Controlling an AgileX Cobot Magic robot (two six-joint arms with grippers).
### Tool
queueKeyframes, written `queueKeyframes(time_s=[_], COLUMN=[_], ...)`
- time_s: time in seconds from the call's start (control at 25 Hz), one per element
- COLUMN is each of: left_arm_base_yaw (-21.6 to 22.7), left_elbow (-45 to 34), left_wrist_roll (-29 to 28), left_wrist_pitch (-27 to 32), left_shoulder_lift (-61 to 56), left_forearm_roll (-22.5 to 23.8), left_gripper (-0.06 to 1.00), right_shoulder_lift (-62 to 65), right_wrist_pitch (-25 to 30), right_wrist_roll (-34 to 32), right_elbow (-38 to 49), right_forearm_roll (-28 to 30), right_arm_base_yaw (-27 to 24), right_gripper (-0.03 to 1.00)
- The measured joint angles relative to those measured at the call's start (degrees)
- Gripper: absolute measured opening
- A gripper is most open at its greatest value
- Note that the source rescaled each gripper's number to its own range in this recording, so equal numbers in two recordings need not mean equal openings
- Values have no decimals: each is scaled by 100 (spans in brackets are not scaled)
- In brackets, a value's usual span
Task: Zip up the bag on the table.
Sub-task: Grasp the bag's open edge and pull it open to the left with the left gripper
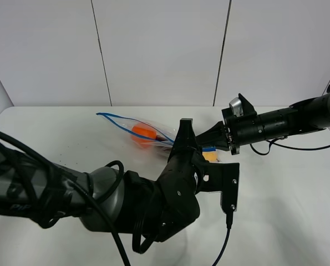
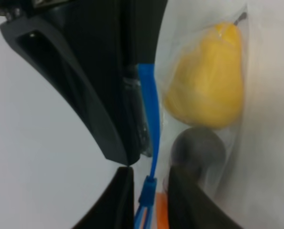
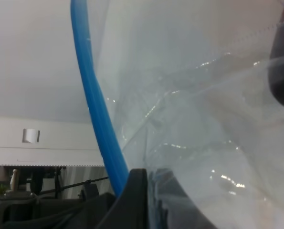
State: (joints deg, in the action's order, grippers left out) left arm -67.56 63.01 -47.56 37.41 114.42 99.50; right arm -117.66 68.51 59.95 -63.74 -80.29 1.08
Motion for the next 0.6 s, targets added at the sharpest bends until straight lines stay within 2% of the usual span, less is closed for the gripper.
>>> queueKeyframes(time_s=[0.6], left_arm_base_yaw=[6], left_elbow=[0], left_wrist_roll=[10], left_wrist_pitch=[-54], left_shoulder_lift=[0], left_forearm_roll=[0], left_gripper=[14], right_shoulder_lift=[0], right_wrist_pitch=[0], right_wrist_roll=[13], right_elbow=[0], right_forearm_roll=[0], right_arm_base_yaw=[0], right_gripper=[0])
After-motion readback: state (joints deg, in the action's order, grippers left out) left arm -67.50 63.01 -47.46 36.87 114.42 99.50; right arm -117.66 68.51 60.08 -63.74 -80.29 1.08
